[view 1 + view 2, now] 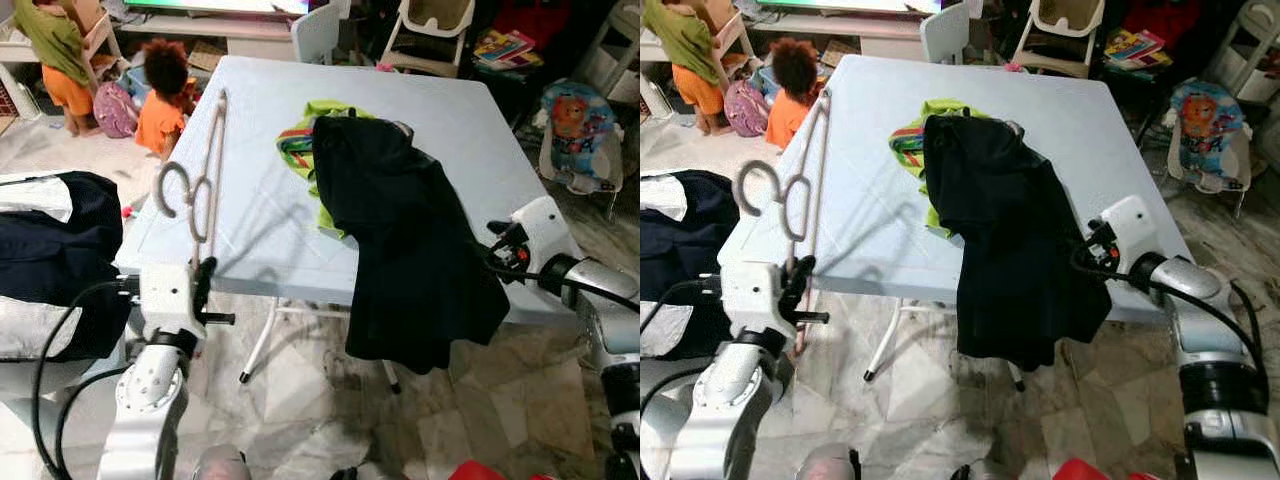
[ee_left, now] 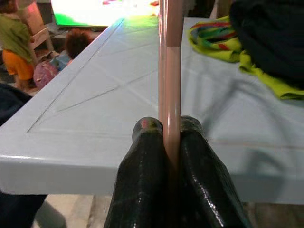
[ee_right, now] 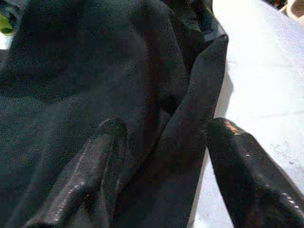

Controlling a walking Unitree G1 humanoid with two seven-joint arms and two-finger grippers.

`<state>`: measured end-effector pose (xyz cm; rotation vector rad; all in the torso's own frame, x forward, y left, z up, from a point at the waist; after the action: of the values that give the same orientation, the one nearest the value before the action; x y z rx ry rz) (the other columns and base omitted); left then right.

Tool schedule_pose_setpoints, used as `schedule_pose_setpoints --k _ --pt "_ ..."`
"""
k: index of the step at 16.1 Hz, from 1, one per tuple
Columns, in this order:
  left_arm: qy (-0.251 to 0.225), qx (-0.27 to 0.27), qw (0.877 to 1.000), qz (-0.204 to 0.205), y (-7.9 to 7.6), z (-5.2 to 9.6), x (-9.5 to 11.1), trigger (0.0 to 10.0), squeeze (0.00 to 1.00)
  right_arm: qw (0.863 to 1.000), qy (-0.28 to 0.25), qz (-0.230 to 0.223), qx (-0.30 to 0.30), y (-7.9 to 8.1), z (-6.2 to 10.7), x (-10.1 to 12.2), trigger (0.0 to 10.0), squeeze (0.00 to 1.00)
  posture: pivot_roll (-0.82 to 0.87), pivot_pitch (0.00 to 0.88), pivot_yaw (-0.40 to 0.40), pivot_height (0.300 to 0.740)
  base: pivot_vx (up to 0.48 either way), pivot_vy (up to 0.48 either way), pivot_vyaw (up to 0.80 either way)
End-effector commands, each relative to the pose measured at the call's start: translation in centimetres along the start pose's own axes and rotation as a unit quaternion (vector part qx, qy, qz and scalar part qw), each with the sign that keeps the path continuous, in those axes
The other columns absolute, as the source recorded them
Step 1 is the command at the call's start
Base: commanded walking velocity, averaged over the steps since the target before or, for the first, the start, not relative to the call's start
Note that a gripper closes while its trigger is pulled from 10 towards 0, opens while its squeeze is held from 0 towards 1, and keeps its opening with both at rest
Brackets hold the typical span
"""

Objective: Hang hanger

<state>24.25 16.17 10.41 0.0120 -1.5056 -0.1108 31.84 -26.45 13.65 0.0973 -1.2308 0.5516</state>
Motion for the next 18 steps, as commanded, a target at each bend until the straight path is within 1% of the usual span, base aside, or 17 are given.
schedule_pose_setpoints --k 1,3,4,5,7,8,10,11,13,15,17,18 --pt "-0.007 -0.001 1.000 -0.005 -0.2 0.1 0.6 10.0 0.00 1.000 0.008 0.000 -0.005 0.1 0.2 0.0 10.0 1.00 0.00 0.025 -0.070 0.740 0.000 0.000 0.00" --pt "-0.006 -0.007 1.000 -0.001 -0.4 0.3 0.9 10.0 0.00 0.998 0.049 -0.027 0.033 2.1 0.7 -1.3 10.0 1.00 0.01 0.039 -0.075 0.740 0.000 0.000 0.00" --pt "-0.004 -0.007 1.000 -0.001 -0.3 0.4 0.9 10.0 0.00 0.995 0.063 -0.052 0.062 3.0 1.0 -1.6 10.0 1.00 0.02 0.043 -0.077 0.740 0.000 0.000 0.00" --pt "-0.003 -0.007 1.000 0.000 -0.3 0.5 0.9 10.0 0.00 0.992 0.068 -0.072 0.075 3.3 1.2 -1.7 10.0 1.00 0.02 0.045 -0.079 0.740 0.000 0.000 0.00" --pt "0.001 -0.008 1.000 0.001 -0.3 0.7 0.8 10.0 0.00 0.990 0.083 -0.091 0.075 3.6 1.1 -1.9 10.0 1.00 0.02 0.047 -0.080 0.740 0.000 0.000 0.00" --pt "0.002 -0.010 1.000 0.004 -0.6 0.7 0.9 10.0 0.00 0.987 0.090 -0.116 0.069 4.4 0.5 -2.4 10.0 0.00 0.02 0.048 -0.085 0.740 0.000 0.000 0.00" --pt "0.001 -0.012 1.000 0.006 -0.8 0.6 1.0 10.0 0.00 0.986 0.099 -0.126 0.048 5.4 -0.5 -3.1 10.0 0.00 0.03 0.049 -0.087 0.740 0.000 0.000 0.00" --pt "0.001 -0.013 1.000 0.007 -0.8 0.7 1.1 10.0 0.00 0.985 0.105 -0.135 0.023 6.2 -1.5 -3.5 0.0 0.00 0.04 0.052 -0.090 0.740 0.000 0.000 0.00" --pt "0.001 -0.011 1.000 0.006 -0.8 0.8 1.2 10.0 0.00 0.985 0.104 -0.137 0.005 7.8 -2.7 -3.6 0.0 0.00 0.05 0.053 -0.096 0.740 0.000 0.000 0.00" --pt "0.002 -0.007 1.000 0.005 -0.7 1.0 1.2 10.0 0.00 0.984 0.103 -0.147 -0.005 8.4 -3.2 -3.7 0.0 0.00 0.06 0.051 -0.104 0.740 0.000 0.000 0.00" --pt "0.003 -0.007 1.000 0.004 -0.8 1.1 1.1 10.0 0.00 0.978 0.091 -0.186 -0.037 8.4 -3.9 -3.7 0.0 0.00 0.07 0.045 -0.113 0.740 0.000 0.000 0.00" --pt "0.001 -0.006 1.000 0.004 -0.8 0.9 1.2 10.0 0.00 0.973 0.081 -0.207 -0.066 7.7 -4.1 -3.7 0.0 0.00 0.07 0.039 -0.118 0.740 0.000 0.000 0.00"
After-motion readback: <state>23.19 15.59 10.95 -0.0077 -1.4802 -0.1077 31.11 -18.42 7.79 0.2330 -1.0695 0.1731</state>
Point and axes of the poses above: a point about 5 cm out from each wrist's last joint towards the gripper, its own z axis pointing back from the gripper into the wrist, its own x axis along the axis of the wrist's last joint, y = z × x, the point moved 1 cm from there along -z, pointing out of the wrist towards the gripper, and after that the axes turned 3 degrees about -z, right-handed, at the moved point
